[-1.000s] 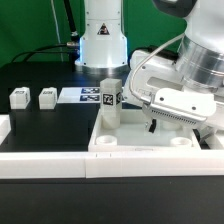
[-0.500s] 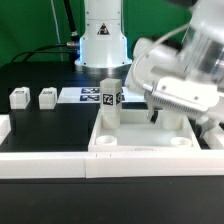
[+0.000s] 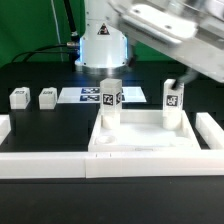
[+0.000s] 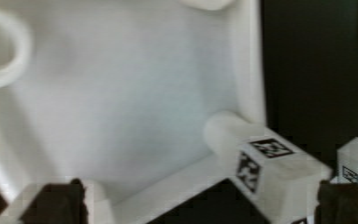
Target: Assemble square table
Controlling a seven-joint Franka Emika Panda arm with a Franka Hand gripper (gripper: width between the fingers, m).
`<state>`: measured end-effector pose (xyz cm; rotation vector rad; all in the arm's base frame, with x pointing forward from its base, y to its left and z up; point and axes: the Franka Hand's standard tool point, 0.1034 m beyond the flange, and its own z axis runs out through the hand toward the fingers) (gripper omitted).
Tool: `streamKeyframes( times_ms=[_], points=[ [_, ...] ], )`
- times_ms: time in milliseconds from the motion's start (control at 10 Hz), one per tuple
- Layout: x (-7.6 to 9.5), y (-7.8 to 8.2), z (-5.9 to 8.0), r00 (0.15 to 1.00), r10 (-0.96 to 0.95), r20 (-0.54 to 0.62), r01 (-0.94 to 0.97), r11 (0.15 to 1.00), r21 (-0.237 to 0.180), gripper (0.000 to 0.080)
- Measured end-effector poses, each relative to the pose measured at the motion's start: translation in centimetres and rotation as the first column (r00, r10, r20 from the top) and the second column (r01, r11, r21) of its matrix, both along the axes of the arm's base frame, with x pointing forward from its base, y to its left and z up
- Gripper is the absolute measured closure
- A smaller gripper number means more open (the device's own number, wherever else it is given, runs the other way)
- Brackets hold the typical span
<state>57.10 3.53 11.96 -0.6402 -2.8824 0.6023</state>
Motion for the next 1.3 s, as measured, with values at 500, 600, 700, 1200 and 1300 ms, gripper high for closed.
streamKeyframes(
  times_ms=[500,600,700,1200,1300],
  points=[
    [-2.2,-7.9,1.1,0.957,-0.275,0.092,0.281,0.957,-0.067,0.0151],
    [-2.3,-7.8,1.0,0.944,-0.310,0.110,0.319,0.945,-0.072,0.0151],
    [-2.3,-7.8,1.0,0.922,-0.361,0.136,0.374,0.924,-0.078,0.0151],
    [-5.6,-10.8,-1.3,0.674,-0.693,0.258,0.729,0.680,-0.080,0.0151],
    [-6.9,-12.1,-1.6,0.588,-0.756,0.287,0.801,0.594,-0.076,0.0151]
  ],
)
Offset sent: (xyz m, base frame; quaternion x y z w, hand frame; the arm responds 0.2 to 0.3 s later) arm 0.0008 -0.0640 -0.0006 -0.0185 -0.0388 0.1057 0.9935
